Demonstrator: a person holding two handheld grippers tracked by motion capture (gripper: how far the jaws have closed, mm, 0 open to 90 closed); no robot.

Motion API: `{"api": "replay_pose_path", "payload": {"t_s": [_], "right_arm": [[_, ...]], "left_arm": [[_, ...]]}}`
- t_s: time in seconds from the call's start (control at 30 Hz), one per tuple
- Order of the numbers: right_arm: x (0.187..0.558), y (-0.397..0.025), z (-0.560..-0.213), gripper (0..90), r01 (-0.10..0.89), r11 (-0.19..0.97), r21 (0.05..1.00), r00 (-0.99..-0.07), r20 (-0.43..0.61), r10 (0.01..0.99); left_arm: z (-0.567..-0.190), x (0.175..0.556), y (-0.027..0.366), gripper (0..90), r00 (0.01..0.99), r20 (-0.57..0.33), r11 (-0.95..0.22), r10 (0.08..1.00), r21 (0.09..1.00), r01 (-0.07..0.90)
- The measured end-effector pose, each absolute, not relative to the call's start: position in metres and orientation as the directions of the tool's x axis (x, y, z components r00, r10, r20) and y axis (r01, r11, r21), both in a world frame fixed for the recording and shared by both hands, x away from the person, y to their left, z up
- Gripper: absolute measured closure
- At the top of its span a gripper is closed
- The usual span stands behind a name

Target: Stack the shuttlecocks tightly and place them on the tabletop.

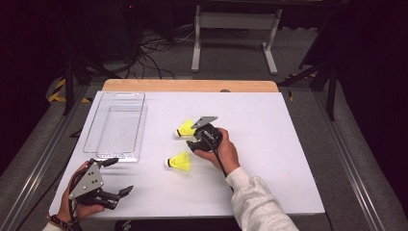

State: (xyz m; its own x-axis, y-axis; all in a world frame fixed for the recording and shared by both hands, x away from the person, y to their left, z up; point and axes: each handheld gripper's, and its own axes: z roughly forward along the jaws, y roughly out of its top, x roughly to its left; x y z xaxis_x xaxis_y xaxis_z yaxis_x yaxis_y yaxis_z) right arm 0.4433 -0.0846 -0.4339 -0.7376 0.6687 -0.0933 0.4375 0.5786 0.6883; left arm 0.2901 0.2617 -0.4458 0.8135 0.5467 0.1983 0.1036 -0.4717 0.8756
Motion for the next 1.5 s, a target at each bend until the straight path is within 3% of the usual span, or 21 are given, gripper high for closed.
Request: {"api": "replay_pose_path", "payload": {"t_s": [0.2, 0.3, 0.5, 0.67, 1.13, 1.23, 1.3, 1.37, 1.5], "right_arm": [[0.456, -0.076, -0.431, 39.0, 0.449, 0.601, 0.661, -0.746, -0.094, 0.66], [0.463, -0.07, -0.423, 36.4, 0.417, 0.631, 0.654, -0.742, -0.155, 0.652], [0.476, -0.06, -0.415, 25.4, 0.329, 0.667, 0.668, -0.804, -0.173, 0.569], [0.489, -0.049, -0.41, 14.0, 0.332, 0.674, 0.66, -0.818, -0.154, 0.554], [0.522, -0.039, -0.417, 11.5, 0.376, 0.752, 0.542, -0.86, -0.097, 0.501], [0.522, -0.039, -0.419, 16.4, 0.396, 0.75, 0.53, -0.866, -0.056, 0.497], [0.52, -0.038, -0.419, 26.9, 0.386, 0.76, 0.524, -0.876, -0.051, 0.479], [0.519, -0.038, -0.418, 30.3, 0.382, 0.765, 0.519, -0.879, -0.052, 0.474], [0.514, -0.039, -0.416, 60.1, 0.37, 0.787, 0.494, -0.887, -0.064, 0.457]], "left_arm": [[-0.447, 0.29, 0.261, 4.5, 0.817, 0.195, -0.476, 0.542, 0.873, 0.107], [-0.446, 0.29, 0.261, 4.5, 0.819, 0.196, -0.474, 0.54, 0.874, 0.103], [-0.446, 0.29, 0.262, 4.4, 0.823, 0.195, -0.474, 0.533, 0.875, 0.099], [-0.446, 0.29, 0.262, 4.4, 0.828, 0.195, -0.476, 0.526, 0.874, 0.097], [-0.445, 0.289, 0.261, 4.4, 0.838, 0.196, -0.479, 0.509, 0.874, 0.086], [-0.446, 0.29, 0.261, 4.5, 0.839, 0.192, -0.479, 0.51, 0.873, 0.091], [-0.446, 0.29, 0.261, 4.5, 0.838, 0.197, -0.482, 0.509, 0.872, 0.088], [-0.446, 0.29, 0.26, 4.5, 0.838, 0.197, -0.482, 0.509, 0.872, 0.088], [-0.446, 0.29, 0.261, 4.4, 0.837, 0.194, -0.483, 0.511, 0.87, 0.094]]}}
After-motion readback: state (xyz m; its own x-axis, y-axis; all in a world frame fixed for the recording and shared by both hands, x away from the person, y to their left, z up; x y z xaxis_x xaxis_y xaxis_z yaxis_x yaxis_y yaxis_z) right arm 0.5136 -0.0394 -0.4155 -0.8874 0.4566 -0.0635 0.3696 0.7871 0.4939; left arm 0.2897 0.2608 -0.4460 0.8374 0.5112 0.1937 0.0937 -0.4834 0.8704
